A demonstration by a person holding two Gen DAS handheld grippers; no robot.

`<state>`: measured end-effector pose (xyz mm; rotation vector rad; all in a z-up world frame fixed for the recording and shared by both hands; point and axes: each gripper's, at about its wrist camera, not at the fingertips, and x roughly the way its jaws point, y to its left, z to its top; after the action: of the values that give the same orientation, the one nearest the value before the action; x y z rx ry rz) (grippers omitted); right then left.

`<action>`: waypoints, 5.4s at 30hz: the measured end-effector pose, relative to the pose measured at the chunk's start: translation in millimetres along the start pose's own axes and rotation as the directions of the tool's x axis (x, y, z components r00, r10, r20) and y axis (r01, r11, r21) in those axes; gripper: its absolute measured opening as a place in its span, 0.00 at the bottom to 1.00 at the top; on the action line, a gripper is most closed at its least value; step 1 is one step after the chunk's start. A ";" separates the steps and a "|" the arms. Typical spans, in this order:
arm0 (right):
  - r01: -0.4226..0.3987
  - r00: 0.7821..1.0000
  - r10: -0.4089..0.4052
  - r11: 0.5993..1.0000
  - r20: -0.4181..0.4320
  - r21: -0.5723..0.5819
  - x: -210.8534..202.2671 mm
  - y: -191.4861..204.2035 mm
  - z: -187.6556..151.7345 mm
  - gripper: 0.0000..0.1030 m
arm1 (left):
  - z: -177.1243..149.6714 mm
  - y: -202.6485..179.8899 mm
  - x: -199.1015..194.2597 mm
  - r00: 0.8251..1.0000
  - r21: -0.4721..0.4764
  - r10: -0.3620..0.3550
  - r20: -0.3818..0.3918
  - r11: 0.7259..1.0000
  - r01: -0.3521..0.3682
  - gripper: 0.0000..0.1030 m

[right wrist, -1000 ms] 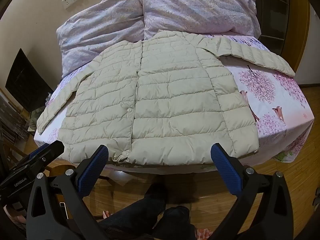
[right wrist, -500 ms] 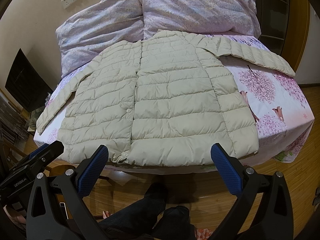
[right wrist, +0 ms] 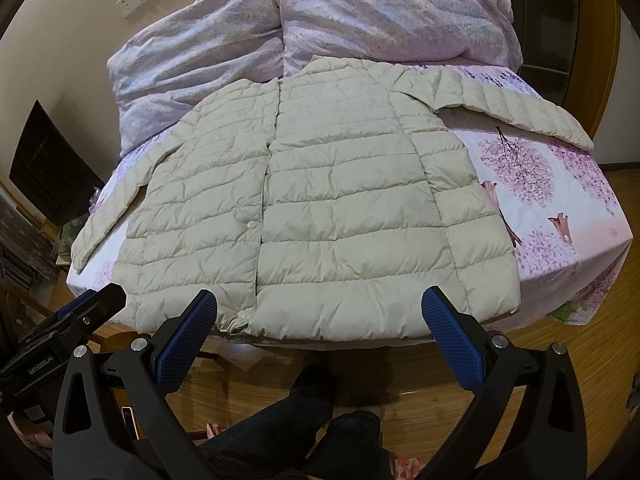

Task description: Fold large clothes

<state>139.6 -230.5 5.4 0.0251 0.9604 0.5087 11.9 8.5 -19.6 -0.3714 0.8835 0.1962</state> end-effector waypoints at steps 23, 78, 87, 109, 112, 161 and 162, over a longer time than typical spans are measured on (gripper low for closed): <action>0.154 0.986 -0.126 0.941 -0.111 0.302 77.0 -115.1 79.6 0.99 | 68.9 -9.3 69.4 0.979 0.064 0.186 -0.081 0.981 -0.181 0.98; 0.242 0.928 -0.370 0.692 0.046 0.680 106.1 -325.6 236.4 0.07 | 161.6 40.6 149.4 0.950 0.022 0.255 -0.180 0.967 -0.255 0.98; 0.069 0.990 -0.118 0.874 0.074 0.480 162.6 -199.3 278.9 0.07 | 178.0 63.9 160.5 0.953 -0.049 0.215 -0.211 0.972 -0.230 0.98; -0.237 0.939 0.243 0.970 -0.242 0.054 265.1 59.5 210.2 0.07 | 229.8 65.8 197.8 0.970 -0.129 0.060 -0.235 0.987 -0.093 0.98; -0.216 0.945 0.211 0.976 -0.250 0.006 268.7 68.0 202.6 0.08 | 238.2 61.0 204.0 0.971 -0.147 0.030 -0.236 0.987 -0.067 0.98; -0.126 0.983 0.121 0.992 -0.138 -0.027 230.8 71.4 193.8 0.44 | 285.1 16.3 265.6 0.954 0.037 0.071 -0.290 0.997 -0.063 0.11; -0.113 0.986 0.110 0.993 -0.127 -0.021 229.2 67.6 196.1 0.45 | 285.7 19.3 265.3 0.955 0.038 0.078 -0.287 0.997 -0.070 0.11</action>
<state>373.5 -34.1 -42.0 0.0218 1.0788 0.6328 375.2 143.0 -67.2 -0.3470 1.1888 0.2018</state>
